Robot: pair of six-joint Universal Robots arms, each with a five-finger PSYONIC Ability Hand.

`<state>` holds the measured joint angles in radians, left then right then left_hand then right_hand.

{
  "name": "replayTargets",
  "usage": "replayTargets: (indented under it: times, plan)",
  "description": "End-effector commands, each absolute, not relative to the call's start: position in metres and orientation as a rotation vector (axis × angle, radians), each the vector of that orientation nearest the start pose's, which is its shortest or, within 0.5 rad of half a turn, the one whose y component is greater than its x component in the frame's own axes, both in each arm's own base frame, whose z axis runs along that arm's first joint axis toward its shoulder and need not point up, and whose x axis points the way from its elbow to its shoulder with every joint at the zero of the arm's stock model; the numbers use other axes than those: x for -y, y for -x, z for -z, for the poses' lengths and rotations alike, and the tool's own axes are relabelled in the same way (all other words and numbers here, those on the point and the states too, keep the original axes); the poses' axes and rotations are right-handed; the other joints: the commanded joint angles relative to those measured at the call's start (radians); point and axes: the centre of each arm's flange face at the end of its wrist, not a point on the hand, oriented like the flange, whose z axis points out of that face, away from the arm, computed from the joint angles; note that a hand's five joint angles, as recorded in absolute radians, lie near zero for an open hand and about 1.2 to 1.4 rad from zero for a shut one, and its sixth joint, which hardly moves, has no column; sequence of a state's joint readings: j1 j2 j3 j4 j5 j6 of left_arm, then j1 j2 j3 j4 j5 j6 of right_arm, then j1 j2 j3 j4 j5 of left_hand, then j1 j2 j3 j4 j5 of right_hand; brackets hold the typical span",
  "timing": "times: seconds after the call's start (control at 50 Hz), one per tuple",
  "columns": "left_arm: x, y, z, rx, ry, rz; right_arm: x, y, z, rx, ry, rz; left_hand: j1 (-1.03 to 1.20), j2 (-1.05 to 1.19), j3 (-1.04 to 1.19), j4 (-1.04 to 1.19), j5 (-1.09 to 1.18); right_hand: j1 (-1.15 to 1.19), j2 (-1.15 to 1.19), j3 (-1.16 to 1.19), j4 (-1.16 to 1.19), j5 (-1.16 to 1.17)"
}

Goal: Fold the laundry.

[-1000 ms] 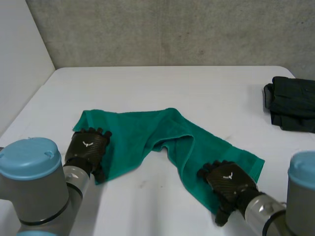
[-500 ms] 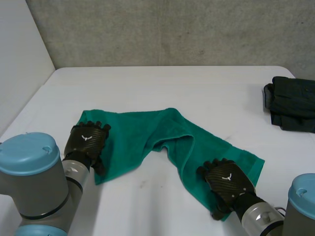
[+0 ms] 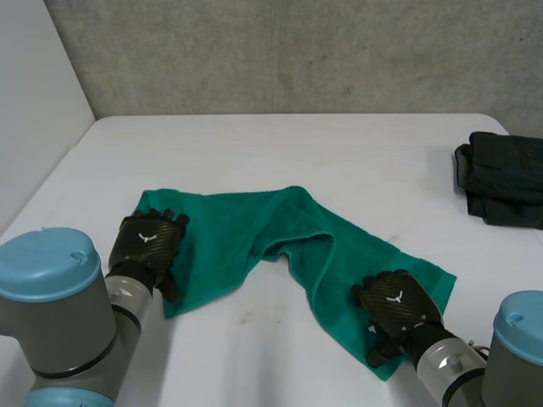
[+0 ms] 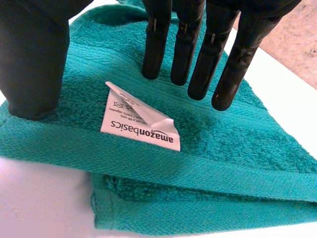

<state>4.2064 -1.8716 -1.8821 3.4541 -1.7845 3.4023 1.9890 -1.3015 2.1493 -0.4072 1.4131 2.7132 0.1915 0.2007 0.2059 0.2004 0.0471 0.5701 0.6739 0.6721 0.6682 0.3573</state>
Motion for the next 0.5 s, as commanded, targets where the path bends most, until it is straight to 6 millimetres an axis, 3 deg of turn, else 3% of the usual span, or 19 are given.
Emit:
replayTargets:
  times: [0.02,0.34,0.5]
  plan:
    - [0.215,0.246,-0.155,-2.384,-0.748,1.86,0.176,-0.234,-0.11,-2.277,1.147,1.62,-0.001,-0.011,-0.016,-0.01,-0.032,0.296,0.192,0.194,0.198,0.334]
    - [0.21,0.247,-0.152,-2.395,-0.767,1.846,0.195,-0.231,-0.114,-2.284,1.17,1.684,0.001,-0.008,-0.013,-0.007,-0.029,0.31,0.207,0.208,0.212,0.349]
    - [0.21,0.247,-0.152,-2.396,-0.766,1.844,0.201,-0.231,-0.113,-2.29,1.166,1.69,0.001,-0.008,-0.013,-0.007,-0.029,0.524,0.421,0.422,0.426,0.563]
